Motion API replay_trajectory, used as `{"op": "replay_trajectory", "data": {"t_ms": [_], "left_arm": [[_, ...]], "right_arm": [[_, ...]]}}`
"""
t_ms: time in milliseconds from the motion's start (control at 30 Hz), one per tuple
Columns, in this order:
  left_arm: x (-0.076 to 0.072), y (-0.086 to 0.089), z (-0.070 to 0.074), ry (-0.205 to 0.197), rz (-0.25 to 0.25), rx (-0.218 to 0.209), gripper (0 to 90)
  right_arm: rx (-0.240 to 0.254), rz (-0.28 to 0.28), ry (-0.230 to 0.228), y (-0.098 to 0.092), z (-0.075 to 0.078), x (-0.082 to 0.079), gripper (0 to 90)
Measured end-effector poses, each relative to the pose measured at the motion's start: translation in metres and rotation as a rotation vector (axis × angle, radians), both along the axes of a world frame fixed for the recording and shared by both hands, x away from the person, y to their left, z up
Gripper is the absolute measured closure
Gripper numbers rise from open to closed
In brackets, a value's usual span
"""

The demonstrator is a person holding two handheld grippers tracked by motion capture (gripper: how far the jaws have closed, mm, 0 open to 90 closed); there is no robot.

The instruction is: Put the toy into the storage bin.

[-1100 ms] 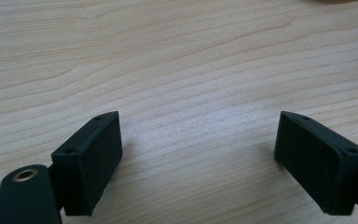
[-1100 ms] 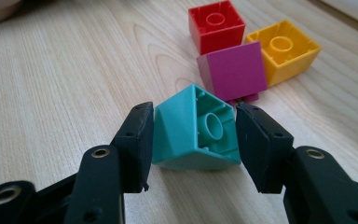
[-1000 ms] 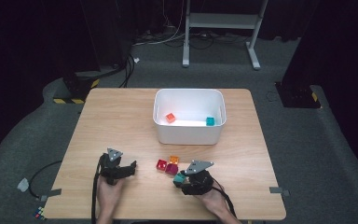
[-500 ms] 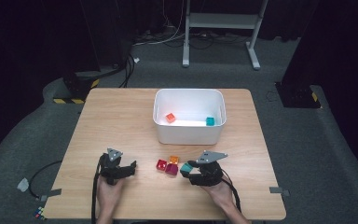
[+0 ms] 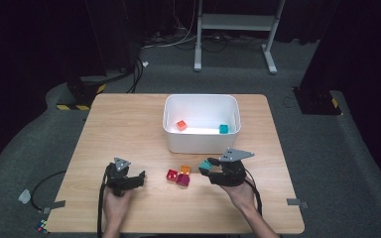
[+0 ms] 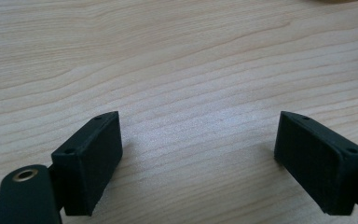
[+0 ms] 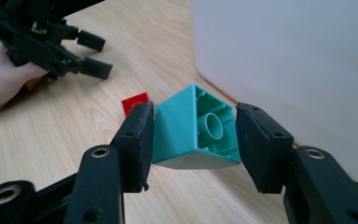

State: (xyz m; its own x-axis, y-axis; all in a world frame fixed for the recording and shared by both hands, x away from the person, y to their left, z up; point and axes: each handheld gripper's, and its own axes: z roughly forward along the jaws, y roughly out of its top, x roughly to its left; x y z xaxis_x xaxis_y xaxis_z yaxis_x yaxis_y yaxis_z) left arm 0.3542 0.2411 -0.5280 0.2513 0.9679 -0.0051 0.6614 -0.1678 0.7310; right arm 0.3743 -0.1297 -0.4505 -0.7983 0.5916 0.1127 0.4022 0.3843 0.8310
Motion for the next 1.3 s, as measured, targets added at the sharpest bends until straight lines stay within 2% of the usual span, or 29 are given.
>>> {"op": "replay_trajectory", "data": {"t_ms": [567,1100,1300], "left_arm": [[0.000,0.000,0.000,0.000,0.000,0.000,15.2],[0.000,0.000,0.000,0.000,0.000,0.000,15.1],[0.000,0.000,0.000,0.000,0.000,0.000,15.2]], "right_arm": [[0.048,-0.070,-0.051,-0.018,0.034,0.021,48.3],[0.091,-0.129,-0.071,-0.027,0.064,0.046,48.2],[0.086,-0.140,-0.087,-0.028,0.074,0.055,48.2]]}}
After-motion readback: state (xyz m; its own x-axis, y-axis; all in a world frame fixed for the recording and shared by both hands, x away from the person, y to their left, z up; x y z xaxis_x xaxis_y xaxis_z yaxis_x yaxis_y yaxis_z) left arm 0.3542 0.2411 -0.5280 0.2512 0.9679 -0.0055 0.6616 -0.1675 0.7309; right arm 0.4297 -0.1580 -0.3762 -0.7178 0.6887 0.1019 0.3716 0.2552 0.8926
